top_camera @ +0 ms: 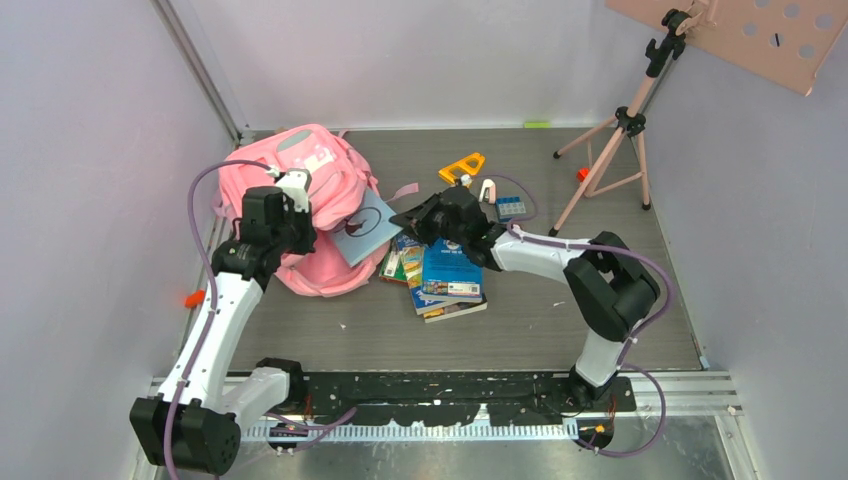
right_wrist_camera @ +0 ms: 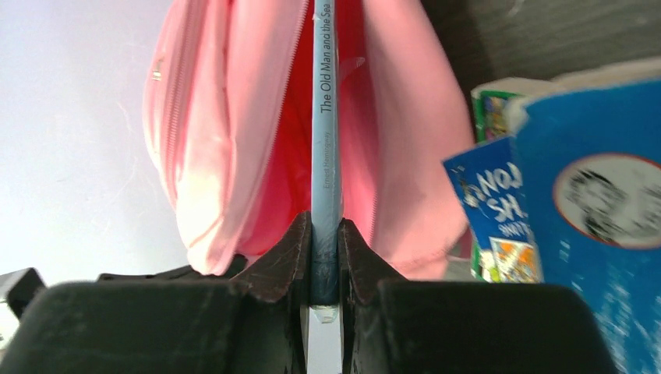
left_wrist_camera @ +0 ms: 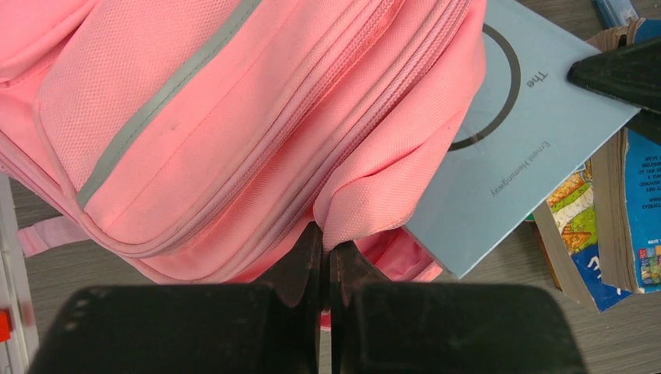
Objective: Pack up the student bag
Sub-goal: Place the book in the student bag.
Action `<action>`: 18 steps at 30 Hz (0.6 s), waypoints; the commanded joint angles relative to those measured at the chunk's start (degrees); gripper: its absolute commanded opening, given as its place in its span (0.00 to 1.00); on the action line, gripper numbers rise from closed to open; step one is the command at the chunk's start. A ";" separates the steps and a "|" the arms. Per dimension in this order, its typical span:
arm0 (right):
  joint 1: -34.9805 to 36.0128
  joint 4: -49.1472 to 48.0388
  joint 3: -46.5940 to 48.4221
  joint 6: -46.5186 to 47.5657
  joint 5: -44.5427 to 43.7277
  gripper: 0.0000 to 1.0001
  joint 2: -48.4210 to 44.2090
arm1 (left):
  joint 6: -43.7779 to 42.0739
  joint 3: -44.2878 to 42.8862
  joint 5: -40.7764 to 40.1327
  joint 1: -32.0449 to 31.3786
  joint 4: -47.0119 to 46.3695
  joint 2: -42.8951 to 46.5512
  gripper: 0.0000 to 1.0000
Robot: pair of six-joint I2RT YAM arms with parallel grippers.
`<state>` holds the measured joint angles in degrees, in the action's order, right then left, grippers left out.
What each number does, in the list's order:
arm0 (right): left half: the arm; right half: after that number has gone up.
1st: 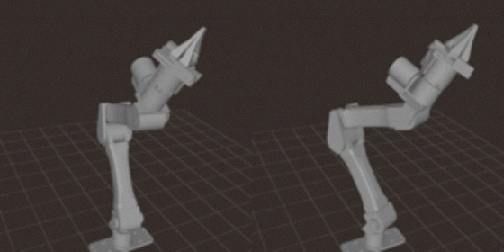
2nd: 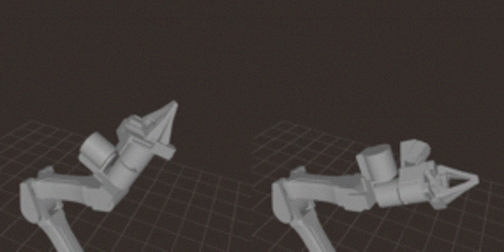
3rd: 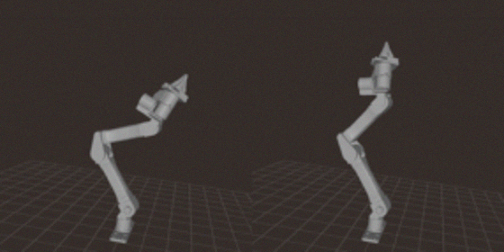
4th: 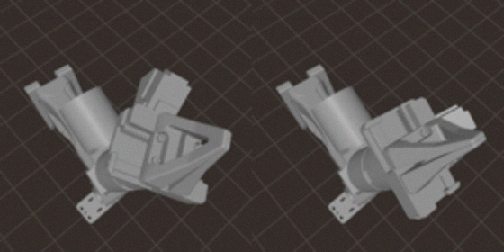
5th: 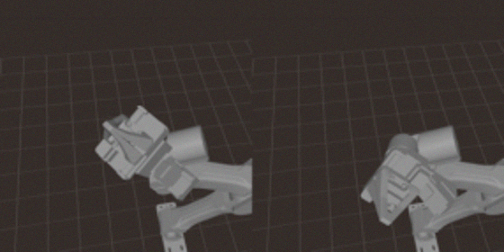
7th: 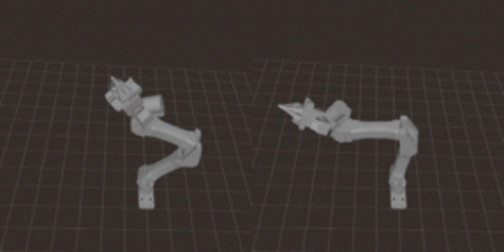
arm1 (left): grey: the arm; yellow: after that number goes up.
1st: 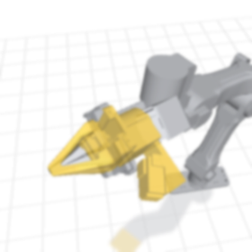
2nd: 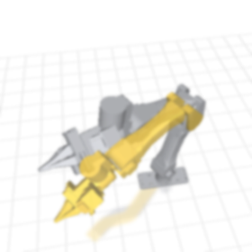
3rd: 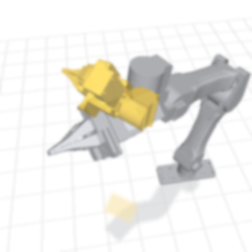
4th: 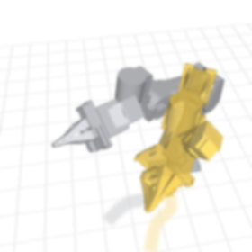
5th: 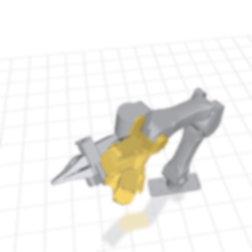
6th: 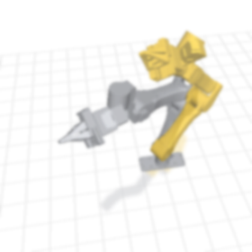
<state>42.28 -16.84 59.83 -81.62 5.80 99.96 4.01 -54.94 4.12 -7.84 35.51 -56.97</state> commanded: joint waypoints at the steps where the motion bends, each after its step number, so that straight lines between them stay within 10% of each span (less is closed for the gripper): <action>1: 0.32 -16.69 5.79 -3.36 -0.41 0.01 -0.16 | 0.74 -0.70 1.89 0.19 -4.75 1.19 0.00; 18: 0.90 -14.86 20.30 3.46 -3.96 0.01 16.18 | 0.55 -0.81 2.31 0.19 -4.67 0.87 0.00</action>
<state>42.72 -24.64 73.43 -80.99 5.15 114.65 4.01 -54.94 4.23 -7.84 35.38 -56.97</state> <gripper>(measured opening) 0.177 0.030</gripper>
